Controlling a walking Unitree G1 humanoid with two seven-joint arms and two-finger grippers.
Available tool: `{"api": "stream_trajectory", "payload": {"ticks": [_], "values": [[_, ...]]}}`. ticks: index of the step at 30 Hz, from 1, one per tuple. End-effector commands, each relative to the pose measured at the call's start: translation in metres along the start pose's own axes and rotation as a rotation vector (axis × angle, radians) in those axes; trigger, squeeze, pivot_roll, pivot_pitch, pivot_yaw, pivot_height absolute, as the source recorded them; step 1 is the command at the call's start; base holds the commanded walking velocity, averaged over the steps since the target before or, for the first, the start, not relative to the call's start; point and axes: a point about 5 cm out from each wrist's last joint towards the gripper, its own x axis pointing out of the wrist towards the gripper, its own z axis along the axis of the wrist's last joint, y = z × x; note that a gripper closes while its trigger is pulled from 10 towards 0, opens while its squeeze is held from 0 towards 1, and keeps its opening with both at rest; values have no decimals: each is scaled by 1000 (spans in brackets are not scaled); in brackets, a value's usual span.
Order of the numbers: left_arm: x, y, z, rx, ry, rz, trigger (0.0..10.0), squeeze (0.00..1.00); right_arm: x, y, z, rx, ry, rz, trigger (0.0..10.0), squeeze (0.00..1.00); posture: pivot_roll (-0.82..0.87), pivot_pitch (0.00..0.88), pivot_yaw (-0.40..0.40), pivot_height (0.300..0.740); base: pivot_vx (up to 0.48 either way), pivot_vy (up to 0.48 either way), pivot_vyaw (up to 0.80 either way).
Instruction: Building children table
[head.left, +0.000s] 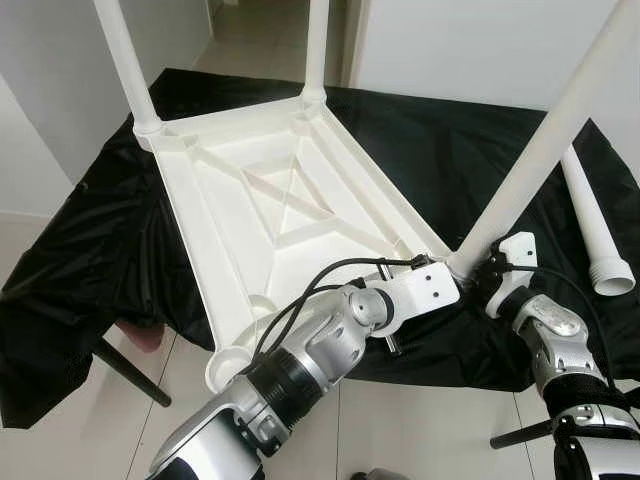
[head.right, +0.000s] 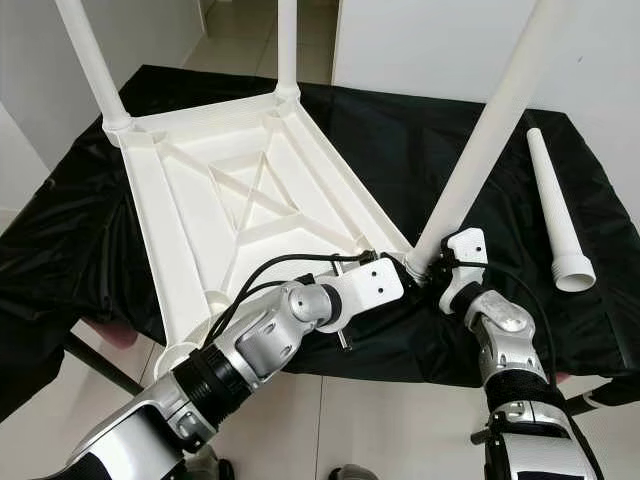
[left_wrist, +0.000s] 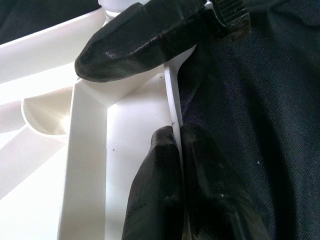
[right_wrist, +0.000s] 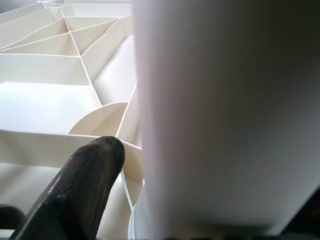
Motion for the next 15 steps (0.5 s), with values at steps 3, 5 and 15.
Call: {"api": "stream_trajectory", "payload": {"ticks": [3,5,15], "values": [[2,-9,5,27,-8,-53,10000,0,-17,4,-35,76,178,18,3882,0,16,43,2,740,0,0,0],[2,-9,5,26,-8,-53,10000,0,-18,4,-37,82,186,16,3882,0,16,43,2,740,0,0,0],[2,-12,5,18,-11,-61,10000,0,-21,13,-45,119,158,-3,0,0,8,52,-3,740,0,0,0]]}}
